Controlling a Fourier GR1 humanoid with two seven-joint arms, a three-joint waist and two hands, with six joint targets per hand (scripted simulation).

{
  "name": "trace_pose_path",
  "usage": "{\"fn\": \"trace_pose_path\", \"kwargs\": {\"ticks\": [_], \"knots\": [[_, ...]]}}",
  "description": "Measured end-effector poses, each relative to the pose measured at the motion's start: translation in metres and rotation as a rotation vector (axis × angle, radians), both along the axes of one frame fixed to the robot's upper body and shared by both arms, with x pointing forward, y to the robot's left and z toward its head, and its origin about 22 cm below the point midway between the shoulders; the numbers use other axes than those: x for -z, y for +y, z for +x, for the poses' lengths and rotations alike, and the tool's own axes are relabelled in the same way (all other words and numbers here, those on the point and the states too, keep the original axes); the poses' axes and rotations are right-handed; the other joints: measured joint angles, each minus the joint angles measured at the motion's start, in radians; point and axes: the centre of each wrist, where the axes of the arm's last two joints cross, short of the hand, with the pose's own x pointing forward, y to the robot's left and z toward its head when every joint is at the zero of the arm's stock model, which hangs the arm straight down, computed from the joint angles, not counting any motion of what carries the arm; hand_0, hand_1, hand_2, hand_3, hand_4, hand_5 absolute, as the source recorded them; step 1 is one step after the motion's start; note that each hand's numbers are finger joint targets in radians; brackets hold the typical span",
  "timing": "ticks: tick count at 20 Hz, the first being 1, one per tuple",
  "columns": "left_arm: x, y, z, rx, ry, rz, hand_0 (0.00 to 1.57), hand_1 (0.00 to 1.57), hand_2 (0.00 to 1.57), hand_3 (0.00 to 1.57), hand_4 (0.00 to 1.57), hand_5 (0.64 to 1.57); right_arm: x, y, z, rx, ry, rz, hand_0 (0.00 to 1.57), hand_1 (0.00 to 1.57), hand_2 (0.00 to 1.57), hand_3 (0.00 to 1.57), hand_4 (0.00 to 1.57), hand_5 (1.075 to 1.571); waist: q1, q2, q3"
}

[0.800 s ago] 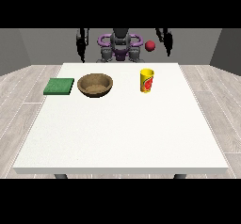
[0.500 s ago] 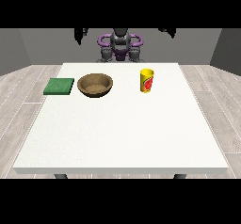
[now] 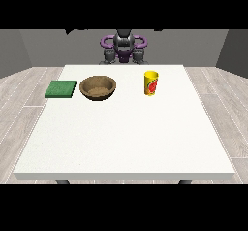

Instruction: Pick the cup and pour the ball into the bowl, then pick the bowl and place it on the pad

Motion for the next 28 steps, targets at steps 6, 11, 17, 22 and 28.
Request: {"fn": "trace_pose_path", "kwargs": {"ticks": [6,11,17,22,28], "knots": [[-0.014,0.002,0.009,-0.020,-0.122,0.009,0.00,0.00,0.00,0.00,0.00,1.518,-0.011,0.001,0.006,-0.002,-0.110,0.016,0.00,0.00,0.00,0.00,0.34,1.564,-0.008,0.128,-0.0001],[-0.015,0.009,0.035,-0.060,-0.240,0.048,0.00,0.00,0.00,0.00,0.00,1.493,-0.017,0.010,0.016,-0.045,-0.204,0.002,0.00,0.00,0.00,0.00,0.28,1.569,-0.038,0.244,-0.0005],[-0.011,0.029,0.060,-0.073,-0.343,0.102,0.00,0.00,0.00,0.00,0.00,1.464,-0.013,-0.001,0.033,-0.042,-0.282,-0.017,0.00,0.00,0.00,0.00,0.18,1.571,-0.036,0.342,-0.0006],[0.018,0.044,0.074,-0.104,-0.378,0.119,0.00,0.00,0.00,0.00,0.00,1.462,-0.018,-0.009,0.044,-0.047,-0.320,-0.025,0.00,0.00,0.00,0.00,0.18,1.571,-0.051,0.391,-0.0004],[0.056,0.053,0.087,-0.128,-0.383,0.129,0.00,0.00,0.00,0.00,0.00,1.470,-0.032,-0.012,0.056,-0.058,-0.359,-0.032,0.00,0.00,0.00,0.00,0.17,1.571,-0.067,0.418,-0.0009]]}}
